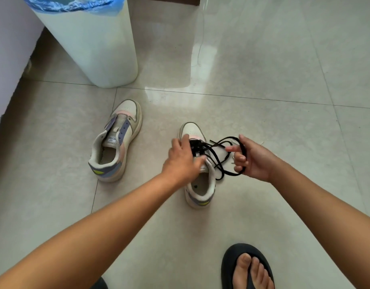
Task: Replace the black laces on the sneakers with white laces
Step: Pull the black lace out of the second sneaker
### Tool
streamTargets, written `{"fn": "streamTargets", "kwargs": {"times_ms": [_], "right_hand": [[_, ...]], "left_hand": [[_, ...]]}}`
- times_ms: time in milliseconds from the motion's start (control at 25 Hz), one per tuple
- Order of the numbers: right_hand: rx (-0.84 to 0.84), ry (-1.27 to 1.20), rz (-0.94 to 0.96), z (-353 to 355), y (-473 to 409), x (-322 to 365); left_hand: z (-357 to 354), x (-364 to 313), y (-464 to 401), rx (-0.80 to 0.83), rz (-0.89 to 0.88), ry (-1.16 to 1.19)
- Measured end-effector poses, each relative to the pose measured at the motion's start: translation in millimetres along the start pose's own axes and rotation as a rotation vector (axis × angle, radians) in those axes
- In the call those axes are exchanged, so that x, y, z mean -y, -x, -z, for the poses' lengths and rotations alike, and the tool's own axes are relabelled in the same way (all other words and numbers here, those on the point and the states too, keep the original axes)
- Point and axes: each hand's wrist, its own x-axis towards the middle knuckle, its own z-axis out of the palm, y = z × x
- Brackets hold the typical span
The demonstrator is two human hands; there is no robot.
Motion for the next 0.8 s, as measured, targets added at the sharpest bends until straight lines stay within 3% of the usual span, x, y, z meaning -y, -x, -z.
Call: {"fn": "streamTargets", "kwargs": {"times_ms": [80,240,400,480,560,680,800], "right_hand": [[0.04,0.062,0.132,-9,1,9],[0.03,-0.5,0.404,0,9,45],[-0.099,-0.948,0.406,36,3,56],[-0.133,-1.022,0.393,49,-2,56],[-0.266,-0.814,0.439,56,-4,63],[-0.644,-0.443,0.492,66,-7,75],[-0.799,0.012,0.556,63,-11,69]], "left_hand": [[-21,0,15,0.093,-0.019,-0.179],[-33,14,18,-0.037,-0.062,-0.292],[-34,8,17,0.008,-0.104,-0.323],[-33,6,15,0.0,-0.113,-0.349],[-33,8,13,-0.004,-0.121,-0.37],[-35,7,14,-0.009,-0.117,-0.365],[-37,5,15,-0.005,-0.13,-0.39]]}}
